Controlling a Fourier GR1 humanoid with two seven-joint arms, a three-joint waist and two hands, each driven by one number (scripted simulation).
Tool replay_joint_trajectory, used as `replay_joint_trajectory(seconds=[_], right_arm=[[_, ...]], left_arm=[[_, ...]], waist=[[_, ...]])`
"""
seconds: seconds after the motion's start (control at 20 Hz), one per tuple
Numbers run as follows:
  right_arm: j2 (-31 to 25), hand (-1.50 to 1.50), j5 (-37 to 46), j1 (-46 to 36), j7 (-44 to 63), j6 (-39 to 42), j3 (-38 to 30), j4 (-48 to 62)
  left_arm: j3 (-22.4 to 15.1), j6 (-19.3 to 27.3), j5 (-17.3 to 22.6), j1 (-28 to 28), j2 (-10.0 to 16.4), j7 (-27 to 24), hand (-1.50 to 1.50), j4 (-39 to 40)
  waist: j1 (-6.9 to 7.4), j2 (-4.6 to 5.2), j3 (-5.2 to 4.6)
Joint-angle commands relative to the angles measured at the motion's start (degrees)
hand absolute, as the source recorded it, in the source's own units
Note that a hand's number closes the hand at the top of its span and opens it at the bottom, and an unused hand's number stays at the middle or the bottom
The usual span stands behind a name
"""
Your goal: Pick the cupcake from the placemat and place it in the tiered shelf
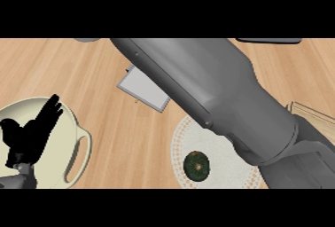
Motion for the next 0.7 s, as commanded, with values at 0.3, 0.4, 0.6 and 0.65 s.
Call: replay_joint_trajectory(seconds=[0.3,0.4,0.6,0.65], right_arm=[[0.66,-1.5,3.69,3.26,11.46,-11.95,-5.34,5.77],[0.65,-1.5,3.47,3.03,8.69,-9.41,-5.82,8.33],[0.66,-1.5,4.23,5.39,5.57,-12.12,-4.3,10.42],[0.66,-1.5,3.33,5.49,6.63,-12.36,-3.06,8.72]], left_arm=[[1.14,-1.11,0.78,2.67,0.38,-1.46,0.0,-0.61],[0.86,-0.2,0.52,1.22,-0.9,-1.3,0.0,1.07],[0.33,-0.06,-0.91,1.79,-0.63,-2.47,0.0,-0.05],[0.67,-0.28,0.33,1.19,-0.23,1.09,0.0,-1.94]], waist=[[-1.28,-0.27,0.1],[-1.3,-0.01,0.06],[-0.74,0.07,0.05],[-0.47,-0.11,0.07]])
